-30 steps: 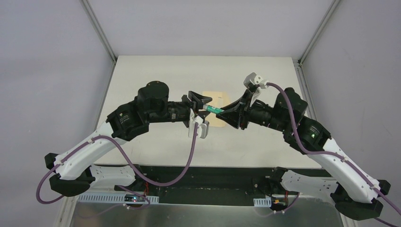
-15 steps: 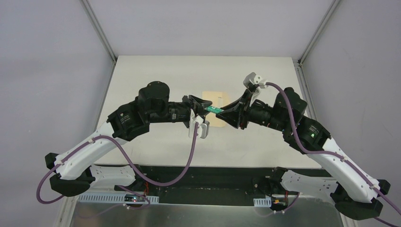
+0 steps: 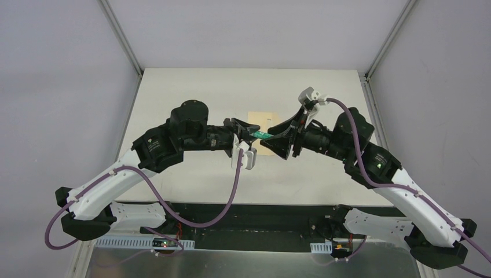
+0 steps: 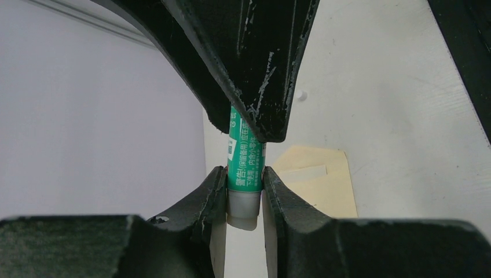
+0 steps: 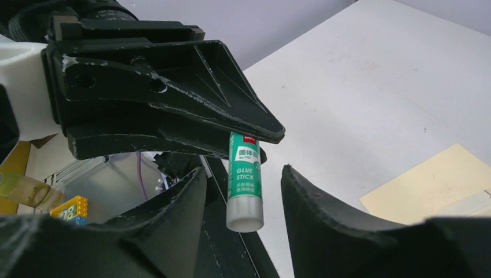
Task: Place the letter into the envelope and seal it
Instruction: Adjust the solid glue.
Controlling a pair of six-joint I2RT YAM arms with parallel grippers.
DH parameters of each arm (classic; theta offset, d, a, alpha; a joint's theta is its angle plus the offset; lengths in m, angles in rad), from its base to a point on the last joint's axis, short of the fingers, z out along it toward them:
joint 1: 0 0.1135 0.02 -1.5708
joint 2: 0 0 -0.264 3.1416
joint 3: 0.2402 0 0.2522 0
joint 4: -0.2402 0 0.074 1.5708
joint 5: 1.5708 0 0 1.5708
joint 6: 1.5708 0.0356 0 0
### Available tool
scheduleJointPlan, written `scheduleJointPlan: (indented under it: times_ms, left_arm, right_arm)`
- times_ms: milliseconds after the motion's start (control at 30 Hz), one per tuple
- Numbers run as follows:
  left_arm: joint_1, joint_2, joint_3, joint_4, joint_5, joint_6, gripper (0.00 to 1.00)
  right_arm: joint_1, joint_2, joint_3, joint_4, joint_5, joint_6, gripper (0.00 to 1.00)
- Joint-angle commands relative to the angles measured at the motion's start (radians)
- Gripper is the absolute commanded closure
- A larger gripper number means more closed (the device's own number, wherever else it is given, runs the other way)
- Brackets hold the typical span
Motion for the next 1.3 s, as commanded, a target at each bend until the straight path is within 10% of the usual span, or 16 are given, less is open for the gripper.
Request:
scheduleJointPlan:
  times_ms: [0, 1267]
  left_arm:
    - [-0.01, -0.012, -0.008, 0.051, -0.023, -0.039, 1.0]
    - [-0.01, 0.002, -0.033, 0.128, -0.111, -0.098, 1.0]
  right_arm:
    - [0.005, -0.006, -0.039, 0.138, 0.064, 0.122, 0.44]
    - [0.014, -0.065, -0.277, 0.478, 0.196, 0.438, 0.57]
